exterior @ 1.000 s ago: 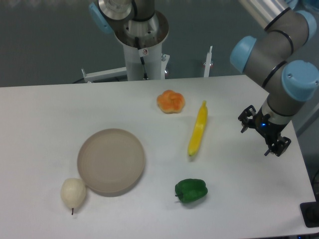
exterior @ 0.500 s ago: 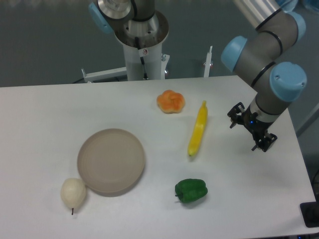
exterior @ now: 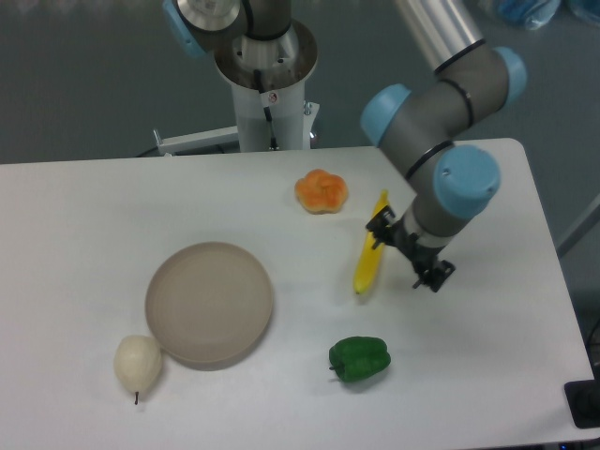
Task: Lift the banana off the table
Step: 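Lower the gripper over the banana's middle, then close the gripper around the banana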
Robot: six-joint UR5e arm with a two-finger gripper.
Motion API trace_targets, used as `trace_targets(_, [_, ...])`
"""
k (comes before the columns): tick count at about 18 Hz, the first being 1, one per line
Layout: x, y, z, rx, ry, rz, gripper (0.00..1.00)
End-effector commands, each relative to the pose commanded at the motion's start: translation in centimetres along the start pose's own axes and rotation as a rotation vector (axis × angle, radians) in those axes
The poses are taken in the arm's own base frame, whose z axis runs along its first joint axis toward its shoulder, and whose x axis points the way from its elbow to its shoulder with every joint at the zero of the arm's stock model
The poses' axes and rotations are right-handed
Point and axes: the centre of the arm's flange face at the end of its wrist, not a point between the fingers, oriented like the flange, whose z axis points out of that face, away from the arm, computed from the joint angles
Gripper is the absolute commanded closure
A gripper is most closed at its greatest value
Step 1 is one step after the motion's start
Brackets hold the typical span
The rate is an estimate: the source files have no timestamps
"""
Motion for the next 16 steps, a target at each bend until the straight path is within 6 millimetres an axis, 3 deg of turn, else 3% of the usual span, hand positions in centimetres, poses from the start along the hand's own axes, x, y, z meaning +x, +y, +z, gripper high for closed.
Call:
trace_targets(3, [0.6, 0.3, 2.1, 0.01, -0.039, -0.001, 0.0])
trace_targets(15, [4.0, 1.6, 6.5, 0.001, -0.002, -0.054, 0.0])
trace_targets(16, [4.0, 1.5, 6.6, 0.0, 0.0, -0.057, 0.2])
